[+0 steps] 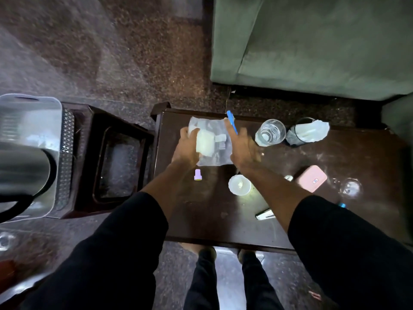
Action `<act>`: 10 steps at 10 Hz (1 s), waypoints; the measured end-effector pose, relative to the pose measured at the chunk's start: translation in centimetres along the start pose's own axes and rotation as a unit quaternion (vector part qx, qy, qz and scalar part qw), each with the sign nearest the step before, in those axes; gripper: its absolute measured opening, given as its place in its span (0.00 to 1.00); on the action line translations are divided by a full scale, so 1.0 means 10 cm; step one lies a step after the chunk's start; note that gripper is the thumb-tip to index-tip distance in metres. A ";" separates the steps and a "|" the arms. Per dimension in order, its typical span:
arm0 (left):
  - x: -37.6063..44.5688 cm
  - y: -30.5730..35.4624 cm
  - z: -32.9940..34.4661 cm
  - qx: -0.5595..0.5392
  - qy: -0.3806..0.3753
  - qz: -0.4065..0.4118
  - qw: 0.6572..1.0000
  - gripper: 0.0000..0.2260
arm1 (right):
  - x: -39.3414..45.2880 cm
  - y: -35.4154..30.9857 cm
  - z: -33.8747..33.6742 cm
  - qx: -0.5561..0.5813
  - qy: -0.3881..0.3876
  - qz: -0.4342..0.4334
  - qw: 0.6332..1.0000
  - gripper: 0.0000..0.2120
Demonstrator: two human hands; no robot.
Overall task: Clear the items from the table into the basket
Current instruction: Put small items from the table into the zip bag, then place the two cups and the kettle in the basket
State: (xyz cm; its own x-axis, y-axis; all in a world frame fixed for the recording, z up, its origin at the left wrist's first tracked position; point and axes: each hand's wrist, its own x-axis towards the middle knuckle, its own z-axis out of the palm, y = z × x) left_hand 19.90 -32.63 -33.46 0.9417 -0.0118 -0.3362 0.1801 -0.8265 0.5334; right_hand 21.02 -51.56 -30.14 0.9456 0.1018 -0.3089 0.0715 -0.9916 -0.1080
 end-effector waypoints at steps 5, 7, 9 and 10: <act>-0.18 0.17 0.15 0.306 0.003 -0.053 0.951 0.35 | -0.14 0.03 0.25 -0.084 -0.054 0.004 0.995 0.14; -0.34 0.47 0.24 0.273 0.058 -0.037 0.959 0.28 | -0.30 0.22 0.24 -0.019 0.043 -0.014 0.999 0.11; -0.60 0.83 0.51 0.034 0.088 0.106 0.990 0.16 | -0.61 0.56 0.22 0.108 0.163 -0.034 0.980 0.11; -0.82 1.01 0.65 -0.053 0.101 0.102 0.988 0.09 | -0.91 0.70 0.18 0.161 0.206 -0.001 0.965 0.08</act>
State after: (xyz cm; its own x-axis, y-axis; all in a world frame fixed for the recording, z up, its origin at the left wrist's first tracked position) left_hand 12.13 -44.51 -30.34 0.9971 -0.0508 -0.0569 -0.0010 -0.7550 0.6557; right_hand 12.37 -59.33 -29.76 0.9962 -0.0030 0.0872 0.0336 -0.9088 -0.4159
